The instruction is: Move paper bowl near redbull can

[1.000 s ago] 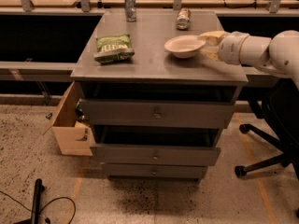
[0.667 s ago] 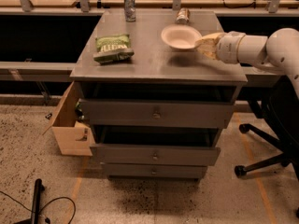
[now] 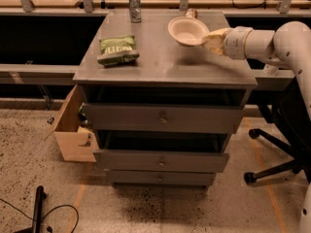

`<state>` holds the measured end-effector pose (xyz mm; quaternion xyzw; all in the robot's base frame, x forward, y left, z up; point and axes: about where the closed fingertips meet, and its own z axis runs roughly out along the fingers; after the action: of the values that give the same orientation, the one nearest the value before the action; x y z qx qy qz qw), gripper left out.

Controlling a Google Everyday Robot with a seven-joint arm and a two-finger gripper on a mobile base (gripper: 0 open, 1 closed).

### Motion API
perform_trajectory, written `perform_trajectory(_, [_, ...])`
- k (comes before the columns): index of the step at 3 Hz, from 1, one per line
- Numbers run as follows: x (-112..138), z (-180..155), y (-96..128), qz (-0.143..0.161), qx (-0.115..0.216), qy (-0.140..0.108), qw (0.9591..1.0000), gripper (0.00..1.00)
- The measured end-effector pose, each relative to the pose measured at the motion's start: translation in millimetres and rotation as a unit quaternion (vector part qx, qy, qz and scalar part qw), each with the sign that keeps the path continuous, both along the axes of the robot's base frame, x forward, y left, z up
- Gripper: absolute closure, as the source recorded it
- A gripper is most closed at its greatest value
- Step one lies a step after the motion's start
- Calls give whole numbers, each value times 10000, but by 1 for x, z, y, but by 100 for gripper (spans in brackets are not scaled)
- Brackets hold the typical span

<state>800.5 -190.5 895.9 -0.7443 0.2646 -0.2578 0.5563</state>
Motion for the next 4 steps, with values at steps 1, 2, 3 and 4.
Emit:
perform_trajectory(1, [33, 19, -24, -539, -156, -313, 9979, 100])
perform_trajectory(2, [66, 23, -55, -1106, -388, -393, 9923, 87])
perform_trajectory(3, [89, 12, -84, -1600, -563, -256, 9852, 62])
perform_trajectory(4, [98, 0, -96, -1784, -604, -85, 9821, 40])
